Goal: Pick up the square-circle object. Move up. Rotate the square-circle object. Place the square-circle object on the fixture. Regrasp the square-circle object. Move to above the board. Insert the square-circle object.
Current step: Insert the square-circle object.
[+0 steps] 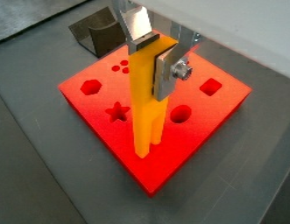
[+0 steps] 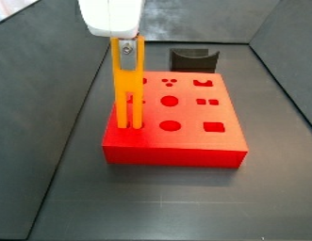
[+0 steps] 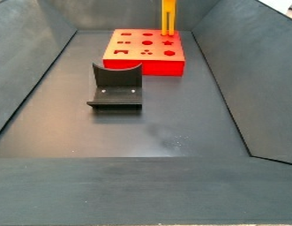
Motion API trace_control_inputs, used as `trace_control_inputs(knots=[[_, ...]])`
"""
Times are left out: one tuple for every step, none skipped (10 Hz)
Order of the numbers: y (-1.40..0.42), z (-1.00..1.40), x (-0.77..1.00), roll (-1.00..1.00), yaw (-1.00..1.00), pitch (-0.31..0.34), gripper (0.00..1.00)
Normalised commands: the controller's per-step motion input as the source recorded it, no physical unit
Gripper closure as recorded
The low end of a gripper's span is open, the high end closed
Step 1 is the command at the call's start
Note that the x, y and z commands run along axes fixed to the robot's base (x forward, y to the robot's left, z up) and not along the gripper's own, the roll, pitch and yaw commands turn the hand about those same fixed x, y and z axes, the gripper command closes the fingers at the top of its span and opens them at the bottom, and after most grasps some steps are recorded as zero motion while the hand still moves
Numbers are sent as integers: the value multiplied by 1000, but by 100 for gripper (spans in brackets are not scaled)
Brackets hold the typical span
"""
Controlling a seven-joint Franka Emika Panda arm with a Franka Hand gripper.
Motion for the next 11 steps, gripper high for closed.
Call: trace_control_inputs(knots=[[0, -134, 0, 21, -3, -23, 100], [0, -109, 3, 17, -60, -33, 100], [0, -46, 69, 19, -214, -40, 100], [0, -29, 109, 21, -303, -34, 100], [0, -31, 123, 24, -323, -37, 100], [26, -83, 169, 44, -243, -36, 100], [43, -143, 203, 73, -146, -36, 100], [26, -226, 189, 71, -51, -56, 100], [23, -294, 140, 39, 0, -76, 100], [0, -354, 40, 30, 0, -76, 100], [0, -426, 0, 31, 0, -69, 100]])
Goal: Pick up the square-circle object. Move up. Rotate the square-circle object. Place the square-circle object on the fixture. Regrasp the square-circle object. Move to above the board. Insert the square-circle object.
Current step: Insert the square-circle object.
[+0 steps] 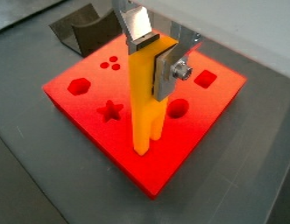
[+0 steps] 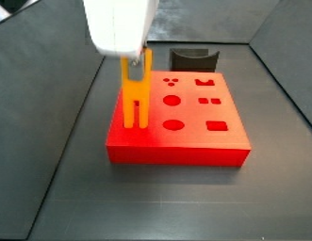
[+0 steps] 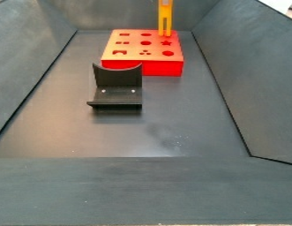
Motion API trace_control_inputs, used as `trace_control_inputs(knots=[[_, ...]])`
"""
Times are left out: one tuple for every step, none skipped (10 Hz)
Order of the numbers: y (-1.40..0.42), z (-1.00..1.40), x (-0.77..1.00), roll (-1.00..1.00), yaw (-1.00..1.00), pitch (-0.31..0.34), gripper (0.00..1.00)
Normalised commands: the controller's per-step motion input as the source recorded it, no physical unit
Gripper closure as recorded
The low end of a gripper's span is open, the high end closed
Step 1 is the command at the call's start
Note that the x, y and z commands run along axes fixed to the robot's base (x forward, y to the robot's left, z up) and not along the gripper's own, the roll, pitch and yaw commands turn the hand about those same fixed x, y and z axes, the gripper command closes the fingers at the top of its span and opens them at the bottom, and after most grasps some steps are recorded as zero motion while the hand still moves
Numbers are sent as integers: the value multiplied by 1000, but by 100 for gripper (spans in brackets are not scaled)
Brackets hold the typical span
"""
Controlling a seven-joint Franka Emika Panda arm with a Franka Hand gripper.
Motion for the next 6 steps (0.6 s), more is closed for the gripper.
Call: trace_control_inputs(knots=[[0, -457, 0, 26, 0, -69, 100], [0, -471, 0, 14, 0, -60, 100], [0, -420, 0, 11, 0, -59, 100], [0, -149, 0, 0, 0, -91, 100], [0, 0, -23, 0, -11, 0, 100], [0, 0, 0, 0, 0, 0, 100]])
